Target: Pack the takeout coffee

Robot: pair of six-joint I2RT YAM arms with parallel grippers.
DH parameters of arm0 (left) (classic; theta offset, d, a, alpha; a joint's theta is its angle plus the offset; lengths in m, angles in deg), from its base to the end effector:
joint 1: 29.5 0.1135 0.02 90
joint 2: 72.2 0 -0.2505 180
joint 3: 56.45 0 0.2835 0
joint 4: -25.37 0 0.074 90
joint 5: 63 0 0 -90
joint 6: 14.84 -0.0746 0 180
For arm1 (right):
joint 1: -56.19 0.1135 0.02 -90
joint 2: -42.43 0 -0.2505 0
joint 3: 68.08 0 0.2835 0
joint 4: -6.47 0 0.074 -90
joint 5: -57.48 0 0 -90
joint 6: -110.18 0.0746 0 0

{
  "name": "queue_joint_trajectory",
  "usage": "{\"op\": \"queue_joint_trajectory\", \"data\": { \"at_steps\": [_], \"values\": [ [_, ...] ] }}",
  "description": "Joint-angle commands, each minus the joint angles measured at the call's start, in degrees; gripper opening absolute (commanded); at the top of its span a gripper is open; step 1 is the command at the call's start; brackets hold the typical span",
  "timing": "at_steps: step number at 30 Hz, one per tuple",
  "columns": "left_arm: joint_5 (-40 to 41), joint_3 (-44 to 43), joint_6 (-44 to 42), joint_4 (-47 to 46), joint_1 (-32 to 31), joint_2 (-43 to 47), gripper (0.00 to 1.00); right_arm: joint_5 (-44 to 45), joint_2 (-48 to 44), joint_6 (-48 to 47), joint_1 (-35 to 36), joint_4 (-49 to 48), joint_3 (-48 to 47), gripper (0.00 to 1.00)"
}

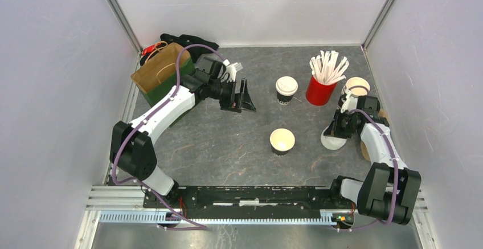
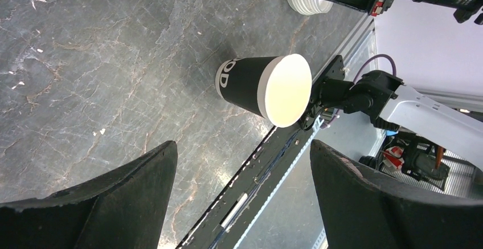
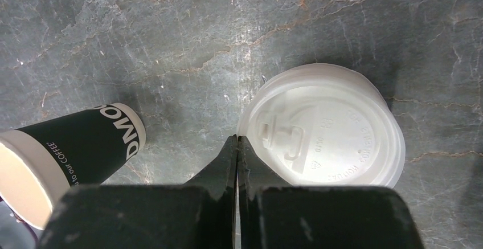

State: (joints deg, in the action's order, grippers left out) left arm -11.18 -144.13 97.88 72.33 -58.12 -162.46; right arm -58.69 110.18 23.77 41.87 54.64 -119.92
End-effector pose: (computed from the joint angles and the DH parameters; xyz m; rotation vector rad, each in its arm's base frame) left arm 0.3206 -0.2275 0.2503 0.4527 2.5112 -1.1936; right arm 0.2595 -0.0323 0.1409 0.2674 2.5904 0.5458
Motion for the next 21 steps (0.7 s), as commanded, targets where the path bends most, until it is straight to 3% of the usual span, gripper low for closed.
{"op": "queue_joint_trajectory", "data": {
  "at_steps": [1, 6, 11, 14, 21],
  "values": [
    [-2.5, -0.2, 2.1, -2.3, -0.2, 1.6, 0.92, -2.7, -0.5, 1.5, -0.9, -2.3, 1.0, 0.00],
    [-2.8, -0.1, 2.1, -2.3, -0.2, 1.5, 0.92, -5.7, -0.8, 2.9, -2.0, -3.2, 2.5, 0.00],
    [-2.9, 0.0, 1.9, -2.3, -0.2, 1.6, 0.92, -5.8, 0.4, 2.3, -2.9, -3.4, 2.3, 0.06],
    [-3.0, 0.1, 1.8, -2.3, -0.2, 1.8, 0.92, -5.9, 0.5, 2.9, -3.2, -3.4, 2.1, 0.00],
    [-3.0, 0.0, 1.6, -2.3, -0.2, 1.8, 0.92, -2.6, -2.2, 5.3, -3.3, 0.6, -0.9, 0.00]
  ]
}}
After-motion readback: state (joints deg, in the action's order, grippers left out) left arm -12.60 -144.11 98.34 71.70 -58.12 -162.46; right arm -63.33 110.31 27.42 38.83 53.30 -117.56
